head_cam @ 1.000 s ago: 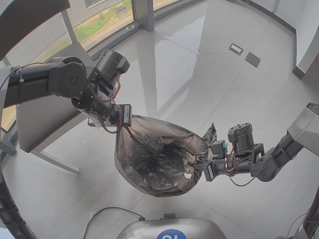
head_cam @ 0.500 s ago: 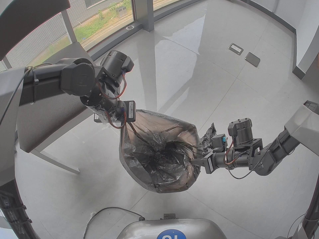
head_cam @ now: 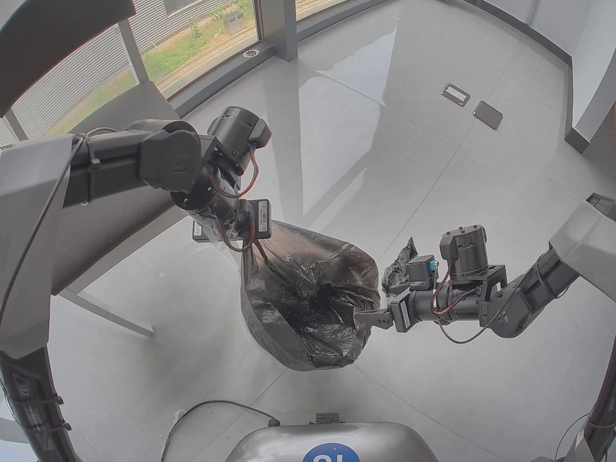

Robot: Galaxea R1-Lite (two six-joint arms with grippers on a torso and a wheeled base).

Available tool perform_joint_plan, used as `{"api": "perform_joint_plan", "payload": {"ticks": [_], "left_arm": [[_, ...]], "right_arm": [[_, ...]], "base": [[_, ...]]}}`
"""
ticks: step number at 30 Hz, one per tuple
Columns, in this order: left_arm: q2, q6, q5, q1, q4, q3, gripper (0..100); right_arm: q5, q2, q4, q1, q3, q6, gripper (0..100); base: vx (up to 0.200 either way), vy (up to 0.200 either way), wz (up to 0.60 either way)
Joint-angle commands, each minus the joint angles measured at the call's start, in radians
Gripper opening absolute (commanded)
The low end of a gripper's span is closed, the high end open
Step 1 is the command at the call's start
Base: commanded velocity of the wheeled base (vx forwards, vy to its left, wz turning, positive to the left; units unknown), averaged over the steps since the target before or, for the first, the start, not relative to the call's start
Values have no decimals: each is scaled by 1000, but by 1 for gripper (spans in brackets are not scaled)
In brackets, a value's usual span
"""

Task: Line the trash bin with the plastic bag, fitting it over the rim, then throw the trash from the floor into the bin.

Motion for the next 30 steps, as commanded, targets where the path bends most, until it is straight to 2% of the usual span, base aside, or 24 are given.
{"api": "perform_joint_plan", "payload": {"ticks": [1, 11, 26, 30], "left_arm": [[7, 5, 11, 27, 8, 12, 0], [-10, 74, 71, 88, -5, 73, 0], [-38, 121, 87, 142, -6, 147, 0], [-38, 137, 116, 140, -5, 156, 0]], "right_arm": [[0, -32, 0, 7, 3, -3, 100], [0, -57, 0, 15, 3, -7, 100], [0, -55, 0, 26, 0, -15, 100], [0, -52, 0, 32, 0, -13, 100]], "base": [[0, 0, 0], [0, 0, 0], [0, 0, 0], [0, 0, 0]]}}
